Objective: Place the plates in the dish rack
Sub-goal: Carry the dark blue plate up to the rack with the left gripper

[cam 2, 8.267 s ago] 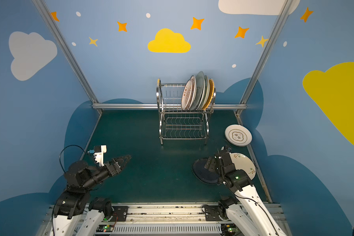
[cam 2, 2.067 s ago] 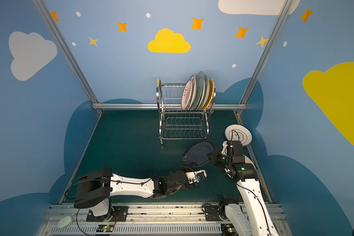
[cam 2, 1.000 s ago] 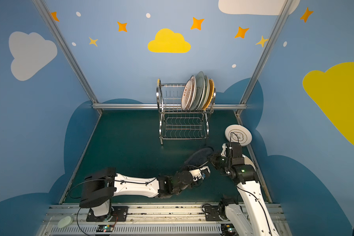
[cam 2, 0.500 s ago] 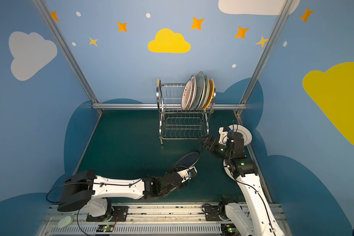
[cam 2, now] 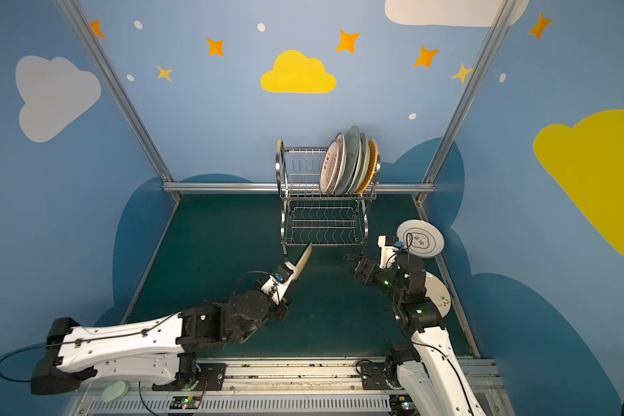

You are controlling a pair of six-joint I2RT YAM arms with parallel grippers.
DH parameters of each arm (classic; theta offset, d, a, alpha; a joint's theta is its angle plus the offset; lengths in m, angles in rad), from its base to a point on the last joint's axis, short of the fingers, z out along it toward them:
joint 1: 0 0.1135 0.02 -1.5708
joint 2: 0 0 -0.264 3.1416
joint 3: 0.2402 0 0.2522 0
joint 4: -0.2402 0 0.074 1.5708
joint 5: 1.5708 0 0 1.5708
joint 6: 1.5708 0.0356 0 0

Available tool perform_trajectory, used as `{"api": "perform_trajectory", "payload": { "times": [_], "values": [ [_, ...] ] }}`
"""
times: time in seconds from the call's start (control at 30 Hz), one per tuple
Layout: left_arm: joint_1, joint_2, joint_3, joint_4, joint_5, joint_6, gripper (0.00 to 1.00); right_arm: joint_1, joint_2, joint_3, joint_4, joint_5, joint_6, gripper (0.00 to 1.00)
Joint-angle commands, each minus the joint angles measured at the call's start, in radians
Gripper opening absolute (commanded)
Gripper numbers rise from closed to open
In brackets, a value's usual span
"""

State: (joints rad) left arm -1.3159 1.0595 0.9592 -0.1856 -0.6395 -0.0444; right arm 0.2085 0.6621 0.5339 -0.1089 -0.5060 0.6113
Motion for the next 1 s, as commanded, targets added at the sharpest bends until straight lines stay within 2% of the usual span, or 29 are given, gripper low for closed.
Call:
{"api": "perform_trajectory", "payload": {
  "times": [0.0, 0.2, 0.33, 0.47, 0.63, 0.97],
  "values": [
    [0.026, -0.053, 0.146, -0.084, -0.056, -0.128, 0.04, 0.039, -0.059, -0.066, 0.208, -0.004, -0.044, 0.91],
    [0.081, 0.019, 0.38, -0.104, -0.043, -0.133, 0.04, 0.17, -0.117, -0.14, 0.272, 0.092, -0.122, 0.91],
    [0.131, 0.141, 0.584, -0.107, -0.018, -0.091, 0.04, 0.268, -0.104, -0.191, 0.326, 0.177, -0.193, 0.91],
    [0.198, 0.276, 0.794, -0.137, 0.07, -0.102, 0.04, 0.32, -0.117, -0.192, 0.321, 0.198, -0.242, 0.91],
    [0.311, 0.454, 1.04, -0.201, 0.196, -0.152, 0.04, 0.358, -0.149, -0.228, 0.338, 0.238, -0.269, 0.91],
    [0.47, 0.808, 1.503, -0.32, 0.327, -0.173, 0.04, 0.39, -0.099, -0.242, 0.37, 0.251, -0.29, 0.91]
  ]
}}
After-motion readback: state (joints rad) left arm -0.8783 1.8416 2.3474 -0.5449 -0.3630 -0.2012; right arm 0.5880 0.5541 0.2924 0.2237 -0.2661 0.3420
